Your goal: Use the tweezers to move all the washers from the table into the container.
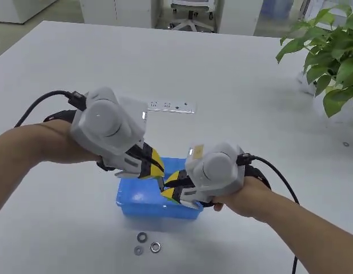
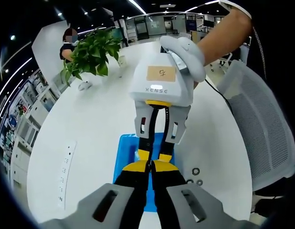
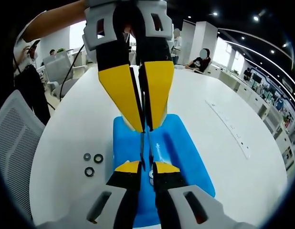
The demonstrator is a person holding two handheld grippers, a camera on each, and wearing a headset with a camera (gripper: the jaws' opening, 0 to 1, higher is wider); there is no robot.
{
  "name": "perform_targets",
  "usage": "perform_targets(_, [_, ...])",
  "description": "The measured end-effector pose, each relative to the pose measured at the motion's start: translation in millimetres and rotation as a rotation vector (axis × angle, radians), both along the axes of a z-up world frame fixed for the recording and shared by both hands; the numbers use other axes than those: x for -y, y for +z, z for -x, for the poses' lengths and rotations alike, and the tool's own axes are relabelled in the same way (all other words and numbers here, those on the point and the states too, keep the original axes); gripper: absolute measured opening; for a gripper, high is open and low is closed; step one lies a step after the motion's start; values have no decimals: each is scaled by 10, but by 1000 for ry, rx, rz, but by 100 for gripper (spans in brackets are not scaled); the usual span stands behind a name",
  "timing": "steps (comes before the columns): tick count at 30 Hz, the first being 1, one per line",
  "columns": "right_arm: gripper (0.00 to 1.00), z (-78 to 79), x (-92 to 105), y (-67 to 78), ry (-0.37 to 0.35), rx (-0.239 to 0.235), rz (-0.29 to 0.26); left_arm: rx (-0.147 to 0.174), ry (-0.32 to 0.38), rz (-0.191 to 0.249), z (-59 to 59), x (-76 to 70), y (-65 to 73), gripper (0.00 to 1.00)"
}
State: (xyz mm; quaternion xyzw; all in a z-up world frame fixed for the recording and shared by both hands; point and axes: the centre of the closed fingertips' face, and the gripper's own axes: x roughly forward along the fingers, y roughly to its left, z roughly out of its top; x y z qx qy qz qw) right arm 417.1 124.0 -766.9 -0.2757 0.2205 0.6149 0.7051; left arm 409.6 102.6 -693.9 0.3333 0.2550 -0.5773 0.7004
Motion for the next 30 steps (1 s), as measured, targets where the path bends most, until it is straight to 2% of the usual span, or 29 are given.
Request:
perform_targets(13, [13, 97, -2, 146, 7, 14, -32, 14, -13, -12, 102, 24, 125, 5])
perform_targets(23, [14, 159, -32, 234, 17, 31, -51, 18, -22, -10, 220, 43, 231, 5])
perform_targets(30, [12, 261, -56, 298, 41, 36, -66, 16, -28, -9, 308, 39, 285, 5])
